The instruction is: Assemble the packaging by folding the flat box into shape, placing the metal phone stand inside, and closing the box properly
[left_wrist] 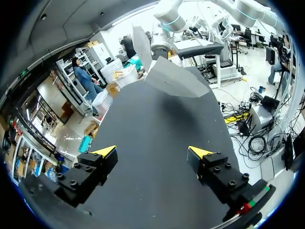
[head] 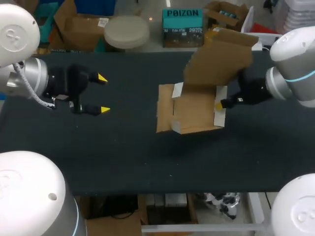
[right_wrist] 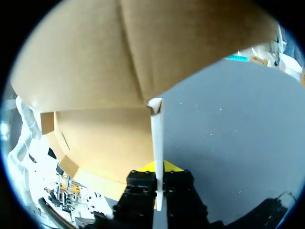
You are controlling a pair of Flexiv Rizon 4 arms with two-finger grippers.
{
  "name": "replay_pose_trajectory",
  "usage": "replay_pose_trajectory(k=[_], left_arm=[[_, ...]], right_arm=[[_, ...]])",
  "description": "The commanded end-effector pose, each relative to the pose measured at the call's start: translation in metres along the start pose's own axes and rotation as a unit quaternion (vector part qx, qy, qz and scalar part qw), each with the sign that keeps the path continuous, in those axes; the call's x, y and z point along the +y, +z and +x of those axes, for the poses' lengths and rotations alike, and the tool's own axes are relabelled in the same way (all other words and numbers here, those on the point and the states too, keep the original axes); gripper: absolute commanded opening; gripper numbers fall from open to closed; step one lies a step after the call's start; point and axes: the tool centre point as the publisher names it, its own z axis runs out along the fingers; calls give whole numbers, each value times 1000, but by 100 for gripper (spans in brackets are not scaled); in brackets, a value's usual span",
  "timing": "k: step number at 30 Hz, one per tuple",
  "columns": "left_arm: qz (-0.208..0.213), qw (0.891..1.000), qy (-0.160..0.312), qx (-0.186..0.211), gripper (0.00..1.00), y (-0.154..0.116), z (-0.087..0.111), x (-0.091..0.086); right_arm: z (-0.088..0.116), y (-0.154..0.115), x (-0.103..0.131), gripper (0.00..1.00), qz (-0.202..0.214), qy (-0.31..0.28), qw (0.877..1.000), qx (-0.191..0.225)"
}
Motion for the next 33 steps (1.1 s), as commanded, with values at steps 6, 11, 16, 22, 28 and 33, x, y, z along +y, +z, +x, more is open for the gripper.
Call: replay_pose_trajectory(k=[6, 11, 16, 22, 28, 33], left_arm=[[-59, 998, 1, -14, 100, 4, 2, -9], [-59, 998, 1, -14, 100, 4, 2, -9], [-80, 996, -22, -22, 100, 5, 1, -12], [-102, 994, -37, -26, 100, 5, 9, -1], [-96, 995, -20, -11, 100, 7, 20, 4], [-105, 994, -11, 14, 100, 6, 25, 5]], right_arm=[[0, -1, 4, 0, 74, 1, 997, -1], [0, -1, 4, 0, 74, 1, 997, -1], [10, 4, 11, 0, 109, 45, 991, -67], [16, 7, 5, 0, 149, 86, 977, -124], [16, 13, -7, 0, 199, 135, 957, -160], [15, 17, -15, 0, 224, 150, 945, -187]])
